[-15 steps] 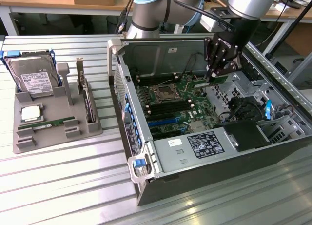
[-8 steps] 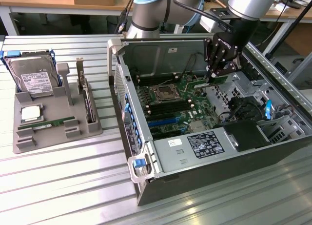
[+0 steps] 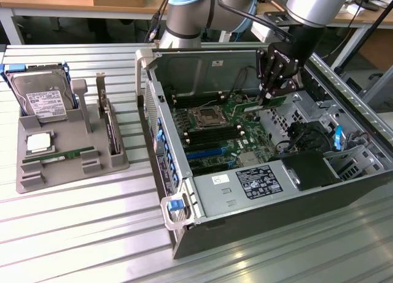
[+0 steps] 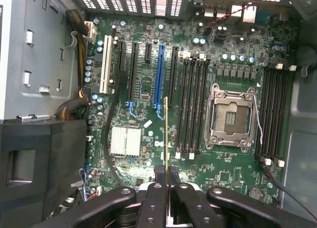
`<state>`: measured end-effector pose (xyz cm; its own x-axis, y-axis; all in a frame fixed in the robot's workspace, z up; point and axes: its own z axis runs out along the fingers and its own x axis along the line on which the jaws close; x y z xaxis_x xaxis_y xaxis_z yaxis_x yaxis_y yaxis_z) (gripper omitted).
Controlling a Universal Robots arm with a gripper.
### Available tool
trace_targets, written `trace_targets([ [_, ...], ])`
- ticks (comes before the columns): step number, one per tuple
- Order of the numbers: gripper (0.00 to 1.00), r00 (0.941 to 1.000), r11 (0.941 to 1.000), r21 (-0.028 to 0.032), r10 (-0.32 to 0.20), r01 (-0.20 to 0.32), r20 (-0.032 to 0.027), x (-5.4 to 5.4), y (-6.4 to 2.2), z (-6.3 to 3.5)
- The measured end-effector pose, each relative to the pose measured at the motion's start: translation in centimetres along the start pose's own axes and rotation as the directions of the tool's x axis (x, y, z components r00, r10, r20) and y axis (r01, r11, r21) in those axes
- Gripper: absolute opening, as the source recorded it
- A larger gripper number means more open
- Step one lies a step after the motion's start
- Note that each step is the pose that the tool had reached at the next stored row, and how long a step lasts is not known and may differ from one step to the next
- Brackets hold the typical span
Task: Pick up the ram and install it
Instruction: 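Insert the ram into the slot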
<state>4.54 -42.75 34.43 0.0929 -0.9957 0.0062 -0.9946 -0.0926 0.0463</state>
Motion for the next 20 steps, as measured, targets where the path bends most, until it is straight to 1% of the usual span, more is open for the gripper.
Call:
trace_targets([
  [20,0.12,1.0000,1.0000,0.0000,0.000,0.000,0.0000,0.00,-0.02,0.40],
])
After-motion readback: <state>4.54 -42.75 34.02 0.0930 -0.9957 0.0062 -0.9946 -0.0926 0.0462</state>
